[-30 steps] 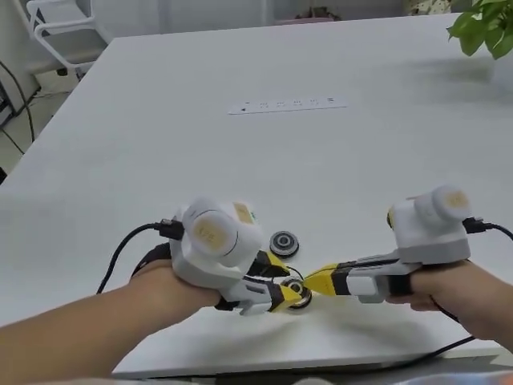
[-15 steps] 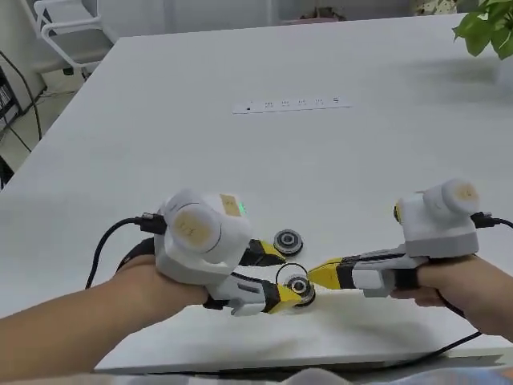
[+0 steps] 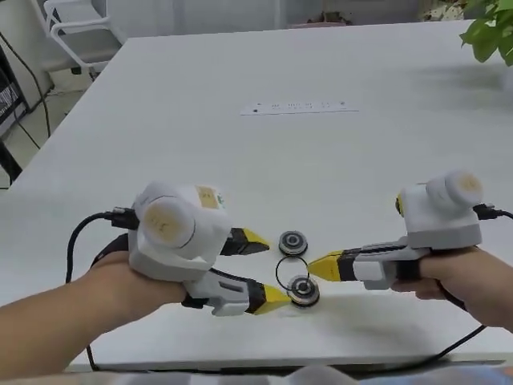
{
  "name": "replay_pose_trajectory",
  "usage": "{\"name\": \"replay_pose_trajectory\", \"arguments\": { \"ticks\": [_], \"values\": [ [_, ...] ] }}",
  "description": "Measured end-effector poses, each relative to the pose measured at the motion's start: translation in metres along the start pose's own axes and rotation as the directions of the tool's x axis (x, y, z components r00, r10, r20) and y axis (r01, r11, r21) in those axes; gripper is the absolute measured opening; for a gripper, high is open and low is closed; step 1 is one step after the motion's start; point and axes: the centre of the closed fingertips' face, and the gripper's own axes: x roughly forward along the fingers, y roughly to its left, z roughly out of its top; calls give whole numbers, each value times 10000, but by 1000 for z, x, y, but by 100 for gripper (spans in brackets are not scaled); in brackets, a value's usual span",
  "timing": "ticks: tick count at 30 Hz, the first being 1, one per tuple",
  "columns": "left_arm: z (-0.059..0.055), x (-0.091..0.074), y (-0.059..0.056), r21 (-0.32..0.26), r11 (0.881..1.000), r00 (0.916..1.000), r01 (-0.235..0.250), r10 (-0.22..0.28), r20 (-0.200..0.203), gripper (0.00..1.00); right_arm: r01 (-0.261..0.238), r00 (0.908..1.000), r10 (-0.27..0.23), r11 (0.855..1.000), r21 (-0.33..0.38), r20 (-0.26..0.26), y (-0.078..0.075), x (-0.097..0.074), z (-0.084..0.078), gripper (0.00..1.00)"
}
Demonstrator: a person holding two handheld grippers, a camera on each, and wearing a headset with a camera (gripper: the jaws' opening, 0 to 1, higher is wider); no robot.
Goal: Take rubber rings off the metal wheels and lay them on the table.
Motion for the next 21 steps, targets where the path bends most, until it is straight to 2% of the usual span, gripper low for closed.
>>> {"name": "replay_pose_trajectory", "arguments": {
  "ticks": [10, 21],
  "values": [
    [-1, -20, 5, -299, 9992, 9995, -279, 284, 143, 57, -61, 9999, 59, 9998, -168, -161, 3, 8, 9, 0],
    [-13, -38, 13, -766, 9945, 9972, -712, 727, 170, 60, -54, 9990, 40, 9995, -325, -438, 8, 23, 14, 0]
  ]
}}
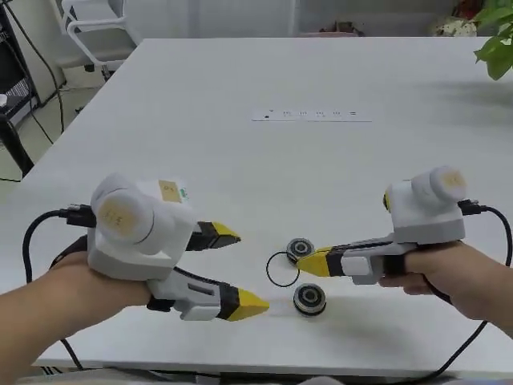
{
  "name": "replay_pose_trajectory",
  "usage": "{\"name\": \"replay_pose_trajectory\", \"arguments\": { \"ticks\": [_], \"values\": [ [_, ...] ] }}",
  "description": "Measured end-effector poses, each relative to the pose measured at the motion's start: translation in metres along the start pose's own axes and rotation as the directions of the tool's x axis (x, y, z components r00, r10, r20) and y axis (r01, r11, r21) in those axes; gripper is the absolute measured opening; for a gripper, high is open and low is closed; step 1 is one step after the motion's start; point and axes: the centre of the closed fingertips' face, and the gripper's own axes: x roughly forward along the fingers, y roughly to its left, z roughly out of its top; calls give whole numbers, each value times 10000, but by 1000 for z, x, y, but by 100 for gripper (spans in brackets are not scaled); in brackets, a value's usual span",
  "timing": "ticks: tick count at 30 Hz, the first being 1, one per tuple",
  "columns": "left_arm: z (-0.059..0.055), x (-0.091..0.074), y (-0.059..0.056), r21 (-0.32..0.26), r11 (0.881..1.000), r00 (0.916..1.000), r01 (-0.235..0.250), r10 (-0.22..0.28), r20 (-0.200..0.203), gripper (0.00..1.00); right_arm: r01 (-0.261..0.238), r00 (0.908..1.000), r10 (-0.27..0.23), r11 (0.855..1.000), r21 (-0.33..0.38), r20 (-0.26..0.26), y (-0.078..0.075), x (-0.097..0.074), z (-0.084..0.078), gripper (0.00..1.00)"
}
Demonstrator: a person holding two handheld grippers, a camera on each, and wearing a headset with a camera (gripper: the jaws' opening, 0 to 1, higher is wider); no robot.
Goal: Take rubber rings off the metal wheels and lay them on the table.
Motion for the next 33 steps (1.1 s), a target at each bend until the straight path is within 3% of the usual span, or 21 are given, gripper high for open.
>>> {"name": "replay_pose_trajectory", "arguments": {
  "ticks": [14, 33],
  "values": [
    [-6, -11, 8, -235, 9991, 9993, -362, 363, 26, 63, 91, 9988, -92, 10000, -36, -487, -9, 22, -3, 0],
    [-10, -13, 12, -282, 9980, 9984, -570, 568, -59, 66, 536, 9937, -538, 9986, -52, -979, -24, 38, -12, 0]
  ]
}}
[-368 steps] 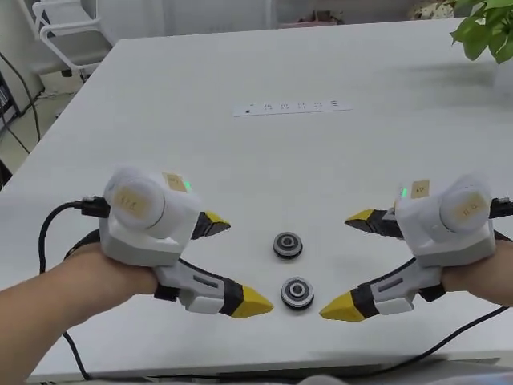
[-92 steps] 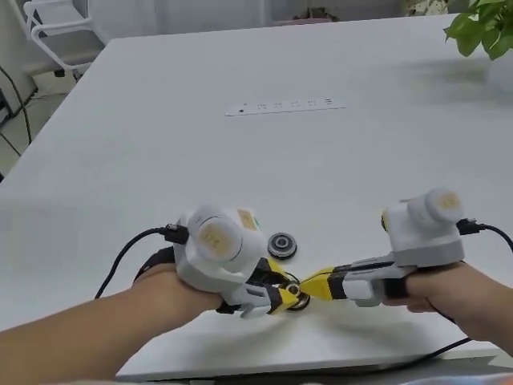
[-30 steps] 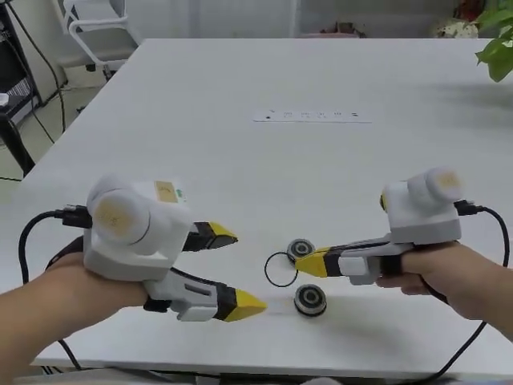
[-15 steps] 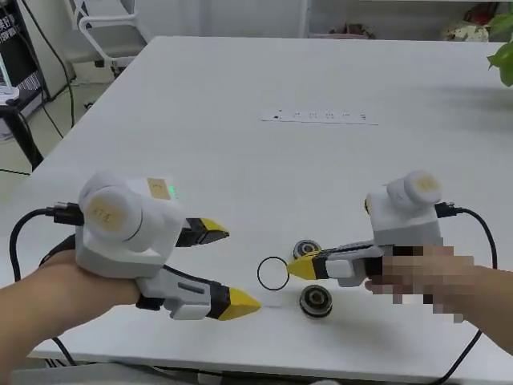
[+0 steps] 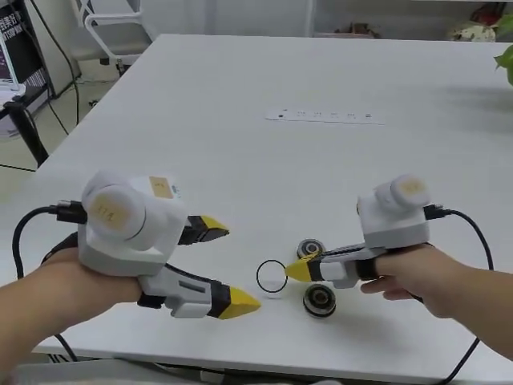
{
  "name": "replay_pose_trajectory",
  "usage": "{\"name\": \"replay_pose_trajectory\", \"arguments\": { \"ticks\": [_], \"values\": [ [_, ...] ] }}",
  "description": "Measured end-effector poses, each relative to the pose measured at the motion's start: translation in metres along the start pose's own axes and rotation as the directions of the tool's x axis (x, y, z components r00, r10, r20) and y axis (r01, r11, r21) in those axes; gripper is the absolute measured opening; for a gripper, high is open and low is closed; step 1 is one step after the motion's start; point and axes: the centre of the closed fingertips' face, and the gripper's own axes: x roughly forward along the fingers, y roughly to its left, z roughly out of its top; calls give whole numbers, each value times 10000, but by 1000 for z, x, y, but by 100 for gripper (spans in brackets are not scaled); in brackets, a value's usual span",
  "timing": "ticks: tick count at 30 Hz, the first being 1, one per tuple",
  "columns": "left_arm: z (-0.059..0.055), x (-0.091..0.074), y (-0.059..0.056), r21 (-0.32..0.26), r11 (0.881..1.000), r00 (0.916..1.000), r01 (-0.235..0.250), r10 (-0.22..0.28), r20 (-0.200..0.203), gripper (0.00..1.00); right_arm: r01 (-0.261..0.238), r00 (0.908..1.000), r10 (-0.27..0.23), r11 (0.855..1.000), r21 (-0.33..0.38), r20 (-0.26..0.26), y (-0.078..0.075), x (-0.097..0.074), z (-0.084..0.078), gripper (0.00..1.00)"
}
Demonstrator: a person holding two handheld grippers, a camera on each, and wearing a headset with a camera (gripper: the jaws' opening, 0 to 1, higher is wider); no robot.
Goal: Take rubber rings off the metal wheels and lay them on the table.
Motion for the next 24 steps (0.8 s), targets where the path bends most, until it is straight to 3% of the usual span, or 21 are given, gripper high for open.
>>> {"name": "replay_pose_trajectory", "arguments": {
  "ticks": [12, 24],
  "values": [
    [1, 0, 0, -44, 10000, 10000, -46, 46, 12, 66, 365, 9991, -375, 9982, -467, -202, -7, 2, -3, 1],
    [0, 0, 4, -65, 10000, 10000, -61, 61, -21, 66, 440, 9988, -457, 9948, -919, -166, -4, 0, -2, 19]
  ]
}}
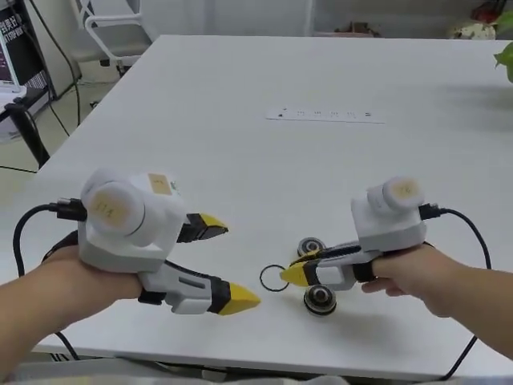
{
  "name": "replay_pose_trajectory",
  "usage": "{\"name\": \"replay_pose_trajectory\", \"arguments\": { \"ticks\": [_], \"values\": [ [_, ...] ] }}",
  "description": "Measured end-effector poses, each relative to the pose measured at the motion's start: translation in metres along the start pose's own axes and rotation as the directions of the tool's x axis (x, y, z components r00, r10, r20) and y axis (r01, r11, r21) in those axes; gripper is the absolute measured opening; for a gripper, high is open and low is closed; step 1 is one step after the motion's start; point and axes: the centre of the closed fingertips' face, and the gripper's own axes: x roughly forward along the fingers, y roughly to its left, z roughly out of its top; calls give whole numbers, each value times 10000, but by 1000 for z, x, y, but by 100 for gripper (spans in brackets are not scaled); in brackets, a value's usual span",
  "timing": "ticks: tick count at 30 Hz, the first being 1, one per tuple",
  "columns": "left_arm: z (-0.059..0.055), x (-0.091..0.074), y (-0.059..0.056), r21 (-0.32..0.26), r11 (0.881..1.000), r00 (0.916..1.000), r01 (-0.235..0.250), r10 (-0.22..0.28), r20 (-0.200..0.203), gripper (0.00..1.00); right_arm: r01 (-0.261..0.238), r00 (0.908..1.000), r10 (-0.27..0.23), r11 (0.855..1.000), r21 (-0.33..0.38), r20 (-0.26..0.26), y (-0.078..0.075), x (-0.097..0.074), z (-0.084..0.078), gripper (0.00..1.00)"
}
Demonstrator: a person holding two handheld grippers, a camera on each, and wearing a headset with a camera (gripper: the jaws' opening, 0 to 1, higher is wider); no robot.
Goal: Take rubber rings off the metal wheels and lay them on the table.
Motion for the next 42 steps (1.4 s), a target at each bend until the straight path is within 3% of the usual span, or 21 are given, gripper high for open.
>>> {"name": "replay_pose_trajectory", "arguments": {
  "ticks": [21, 42],
  "values": [
    [7, 9, -2, 115, 9996, 9996, 271, -270, -89, 65, -179, 9970, 187, 9998, -108, 748, 8, -33, 9, 28],
    [13, 22, -4, 113, 9985, 9985, 528, -526, -136, 63, 29, 9922, -18, 10000, -85, 1246, 6, -60, 0, 32]
  ]
}}
